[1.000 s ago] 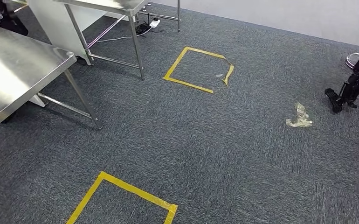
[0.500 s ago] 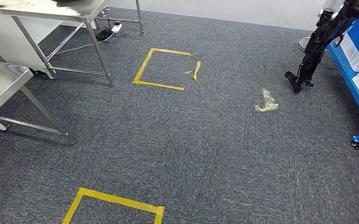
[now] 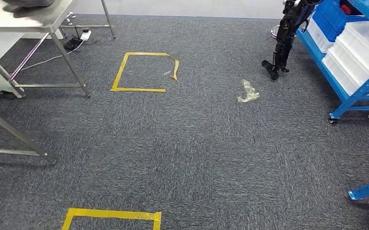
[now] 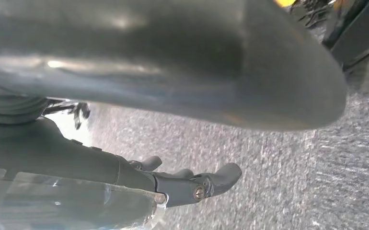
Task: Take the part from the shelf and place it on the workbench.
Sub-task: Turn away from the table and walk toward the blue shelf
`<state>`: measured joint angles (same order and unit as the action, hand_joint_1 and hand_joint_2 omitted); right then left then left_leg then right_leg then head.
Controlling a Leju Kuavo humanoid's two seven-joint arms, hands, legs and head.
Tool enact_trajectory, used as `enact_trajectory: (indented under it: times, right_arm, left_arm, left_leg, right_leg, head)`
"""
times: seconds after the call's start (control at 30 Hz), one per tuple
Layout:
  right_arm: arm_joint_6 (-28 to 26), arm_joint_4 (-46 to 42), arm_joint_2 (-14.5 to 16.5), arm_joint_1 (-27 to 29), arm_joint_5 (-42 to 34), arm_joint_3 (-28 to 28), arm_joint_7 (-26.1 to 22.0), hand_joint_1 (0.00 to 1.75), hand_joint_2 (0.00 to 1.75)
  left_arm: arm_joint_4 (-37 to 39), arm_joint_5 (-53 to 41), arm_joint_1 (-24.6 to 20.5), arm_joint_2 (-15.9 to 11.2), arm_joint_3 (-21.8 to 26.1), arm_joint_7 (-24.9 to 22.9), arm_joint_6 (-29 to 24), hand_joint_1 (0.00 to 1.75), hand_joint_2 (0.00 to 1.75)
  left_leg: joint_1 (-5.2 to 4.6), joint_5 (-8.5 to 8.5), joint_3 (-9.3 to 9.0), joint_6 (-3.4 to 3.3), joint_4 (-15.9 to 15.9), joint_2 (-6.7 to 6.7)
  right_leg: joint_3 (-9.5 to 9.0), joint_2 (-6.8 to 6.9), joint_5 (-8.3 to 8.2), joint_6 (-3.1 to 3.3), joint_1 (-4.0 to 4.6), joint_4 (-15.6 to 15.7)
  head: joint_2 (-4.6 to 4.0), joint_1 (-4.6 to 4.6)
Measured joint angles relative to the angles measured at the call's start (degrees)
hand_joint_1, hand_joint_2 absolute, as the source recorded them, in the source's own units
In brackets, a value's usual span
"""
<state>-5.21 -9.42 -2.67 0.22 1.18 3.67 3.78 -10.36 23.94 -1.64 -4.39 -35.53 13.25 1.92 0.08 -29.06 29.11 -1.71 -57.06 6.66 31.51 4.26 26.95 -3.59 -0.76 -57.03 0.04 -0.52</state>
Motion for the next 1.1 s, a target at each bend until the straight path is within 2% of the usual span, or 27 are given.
enact_trajectory:
  times: [0.03,0.07,0.1,0.13,0.2,0.23,0.27,0.3,0.33,0.37,0.43,0.47,0.5,0.57,0.6,0.63,0.7,0.77,0.8,0.83,0.87,0.9,0.93,0.97,1.0,1.07,1.1]
  right_arm:
    - [0.17,0.0,0.01,0.02,0.07,0.0,-0.1,0.0,0.0]
    - [0.31,0.0,0.01,0.09,0.11,0.0,-0.22,0.0,0.0]
    - [0.39,0.0,0.03,0.13,0.13,0.0,-0.31,0.0,0.0]
    - [0.43,0.0,0.05,0.15,0.13,0.0,-0.37,0.0,0.0]
    - [0.49,0.0,0.15,0.06,0.05,0.0,-0.4,0.0,0.0]
    - [0.51,0.0,0.23,0.0,-0.05,0.0,-0.27,0.0,0.0]
    - [0.53,0.0,0.35,-0.05,-0.17,0.0,-0.09,0.0,0.0]
    - [0.53,0.0,0.51,-0.07,-0.31,0.0,0.18,0.0,0.0]
    - [0.53,0.0,0.68,-0.08,-0.4,0.0,0.47,0.0,0.0]
    - [0.55,0.0,0.85,-0.09,-0.45,0.0,0.75,0.0,0.0]
    - [0.65,0.0,1.16,-0.2,-0.44,0.0,1.19,0.0,0.0]
    - [0.75,0.0,1.26,-0.28,-0.32,0.0,1.35,0.0,0.0]
    - [0.86,0.0,1.31,-0.33,-0.15,0.01,1.42,0.0,0.0]
    - [1.06,0.0,1.33,-0.32,0.32,0.04,1.49,0.0,0.0]
    - [1.16,0.0,1.34,-0.3,0.6,0.08,1.49,0.0,0.0]
    - [1.27,0.0,1.33,-0.37,0.87,0.13,1.5,0.0,0.0]
    - [1.44,-0.01,1.3,-0.7,1.42,0.26,1.51,0.0,0.0]
    - [1.47,-0.02,1.26,-1.01,1.93,0.54,1.51,0.0,0.0]
    - [1.47,-0.02,1.25,-1.09,2.17,0.74,1.52,0.0,0.0]
    - [1.47,-0.02,1.23,-1.11,2.33,0.96,1.56,0.0,0.0]
    - [1.47,-0.02,1.2,-1.12,2.48,1.14,1.61,0.0,0.0]
    - [1.47,-0.02,1.18,-1.17,2.59,1.31,1.66,0.0,0.0]
    - [1.46,-0.04,1.17,-1.3,2.66,1.43,1.75,0.0,0.0]
    - [1.4,-0.07,1.19,-1.45,2.61,1.5,1.81,0.0,0.0]
    - [1.21,-0.09,1.23,-1.59,2.37,1.54,1.86,0.0,0.0]
    - [0.38,-0.11,1.31,-1.68,1.59,1.53,1.86,0.0,0.0]
    - [-0.14,-0.12,1.36,-1.67,1.22,1.51,1.81,0.0,0.0]
  left_arm:
    - [-0.01,0.04,-0.04,0.0,0.01,0.04,-0.2,0.0,0.0]
    - [-0.02,0.07,-0.13,0.02,0.02,0.07,-0.42,0.0,0.0]
    - [-0.03,0.08,-0.22,0.06,0.03,0.08,-0.61,0.0,0.0]
    - [-0.04,0.08,-0.27,0.11,0.03,0.1,-0.74,0.0,0.0]
    - [-0.03,0.02,-0.17,0.17,0.02,0.13,-0.93,0.0,0.0]
    - [-0.02,-0.12,-0.08,0.19,0.01,0.13,-0.96,0.0,0.0]
    - [-0.01,-0.31,0.02,0.17,0.0,0.11,-0.96,0.0,0.0]
    - [0.0,-0.52,0.1,0.16,-0.01,0.08,-0.93,0.0,0.0]
    - [-0.01,-0.75,0.12,0.15,-0.03,0.04,-0.86,0.0,0.0]
    - [-0.01,-0.91,0.13,0.14,-0.04,-0.01,-0.79,0.0,0.0]
    - [-0.01,-1.06,0.12,0.12,-0.05,-0.35,-0.62,0.0,0.0]
    - [0.01,-1.05,0.09,0.13,-0.05,-0.59,-0.56,0.0,0.0]
    - [0.02,-1.02,0.04,0.15,-0.05,-0.83,-0.52,0.0,0.0]
    - [0.02,-0.84,-0.13,0.26,-0.05,-1.04,-0.63,0.0,0.0]
    - [0.01,-0.69,-0.23,0.37,-0.05,-1.07,-0.76,0.0,0.0]
    - [0.01,-0.48,-0.3,0.48,-0.05,-1.08,-0.96,0.0,0.0]
    - [0.0,-0.03,-0.3,0.7,-0.02,-1.1,-1.43,0.0,0.0]
    - [0.0,0.36,-0.23,0.92,0.02,-1.1,-1.91,0.0,0.0]
    - [0.0,0.47,-0.24,1.06,0.03,-1.09,-2.06,0.0,0.0]
    - [0.0,0.57,-0.27,1.25,0.03,-1.09,-2.16,0.0,0.0]
    - [0.0,0.63,-0.3,1.44,0.04,-1.09,-2.21,0.0,0.0]
    - [0.0,0.65,-0.32,1.62,0.04,-1.09,-2.3,0.0,0.0]
    - [0.0,0.65,-0.33,1.73,0.04,-1.09,-2.42,0.0,0.0]
    - [-0.01,0.65,-0.39,1.76,0.05,-1.1,-2.55,0.0,0.0]
    - [-0.03,0.63,-0.57,1.78,0.05,-1.11,-2.72,0.0,0.0]
    - [-0.25,0.44,-1.31,1.82,0.04,-1.21,-2.93,0.0,0.0]
    - [-0.43,0.29,-1.81,1.87,0.04,-1.32,-3.03,0.0,0.0]
  left_leg:
    - [0.01,-0.14,-0.24,0.37,0.04,0.6]
    - [0.17,-0.31,-0.43,0.75,0.0,0.82]
    - [0.35,-0.82,-0.43,1.12,-0.43,0.04]
    - [0.55,-1.97,0.04,1.43,-1.79,-1.5]
    - [0.77,-5.91,2.89,1.74,-8.14,-5.3]
    - [0.81,-7.86,4.89,1.76,-12.2,-6.28]
    - [0.81,-8.93,6.57,1.76,-15.37,-6.65]
    - [0.83,-8.77,7.43,1.73,-16.7,-6.79]
    - [0.87,-7.39,7.18,1.66,-15.72,-6.91]
    - [0.96,-5.15,5.86,1.56,-12.58,-7.25]
    - [1.26,-1.22,2.59,1.4,-4.97,-9.69]
    - [1.29,-0.29,1.59,1.32,-2.52,-10.63]
    - [1.2,-0.07,1.26,1.17,-1.49,-11.21]
    - [0.92,0.19,1.21,0.49,-1.08,-10.03]
    - [0.89,0.47,1.11,0.0,-0.75,-9.37]
    - [0.9,0.74,1.0,-0.46,-0.4,-8.62]
    - [0.79,1.0,0.93,-1.01,0.02,-6.95]
    - [0.65,1.0,1.07,-1.1,0.02,-5.18]
    - [0.63,0.97,1.12,-1.06,0.01,-4.35]
    - [0.66,0.92,1.12,-0.99,0.0,-3.62]
    - [0.7,0.83,1.05,-0.84,-0.03,-2.94]
    - [0.67,0.69,0.92,-0.59,-0.12,-2.3]
    - [0.57,0.45,0.78,-0.21,-0.25,-1.67]
    - [0.45,0.22,0.58,0.22,-0.36,-1.13]
    - [0.36,0.03,0.35,0.63,-0.42,-0.6]
    - [0.5,-0.21,-0.11,1.36,-0.31,0.23]
    - [0.71,-0.51,-0.19,1.73,-0.49,-0.21]
  right_leg:
    - [0.16,-0.54,-0.24,0.39,0.2,-0.06]
    - [0.21,-1.3,-0.35,0.89,-0.04,-0.04]
    - [0.23,-1.94,-0.47,1.31,-0.23,0.04]
    - [0.13,-2.56,-0.61,1.81,-0.46,0.15]
    - [0.15,-3.77,-0.87,2.61,-0.53,0.22]
    - [0.28,-4.48,-0.94,2.89,-0.38,0.21]
    - [0.36,-5.27,-0.98,3.01,-0.22,0.19]
    - [0.38,-6.1,-1.01,3.06,-0.09,0.16]
    - [0.33,-6.93,-1.03,3.08,-0.01,0.11]
    - [0.24,-7.75,-1.03,3.06,0.01,0.04]
    - [0.33,-9.2,-1.0,2.89,0.19,-0.3]
    - [0.56,-9.83,-1.03,2.63,0.27,-0.45]
    - [0.84,-10.43,-1.13,2.27,0.3,-0.52]
    - [1.46,-11.41,-1.46,1.43,0.12,-0.45]
    - [1.88,-10.73,-1.34,1.2,0.07,-0.81]
    - [2.69,-9.42,-0.66,1.16,0.1,-2.06]
    - [5.79,-6.21,2.34,1.44,0.13,-8.14]
    - [9.27,-5.18,5.16,1.33,-0.04,-15.46]
    - [9.83,-4.99,5.48,0.95,-0.2,-16.9]
    - [9.1,-4.72,4.91,0.38,-0.39,-15.91]
    - [7.16,-4.15,3.72,-0.27,-0.61,-12.64]
    - [4.61,-2.91,2.38,-0.79,-0.82,-8.14]
    - [2.37,-1.7,1.18,-1.0,-0.82,-4.32]
    - [0.91,-0.89,0.39,-0.84,-0.75,-1.79]
    - [0.4,-0.51,0.04,-0.43,-0.58,-0.74]
    - [0.59,-1.6,-0.12,0.63,-0.35,-0.82]
    - [0.57,-2.12,-0.18,1.05,-0.47,-0.74]
  head:
    - [0.0,0.09]
    - [0.0,0.15]
    - [0.0,0.22]
    - [0.0,0.35]
    - [0.0,0.62]
    - [0.0,0.66]
    - [0.0,0.67]
    - [0.0,0.69]
    - [0.0,0.7]
    - [0.0,0.74]
    - [0.0,0.8]
    - [0.0,0.82]
    - [0.0,0.85]
    - [0.0,0.87]
    - [0.0,0.84]
    - [0.0,0.69]
    - [0.0,0.37]
    - [0.0,0.23]
    - [0.0,0.23]
    - [0.0,0.2]
    - [0.0,0.18]
    - [0.0,0.15]
    - [0.0,0.1]
    - [0.0,0.17]
    - [0.0,0.25]
    - [0.0,0.46]
    - [0.0,0.54]
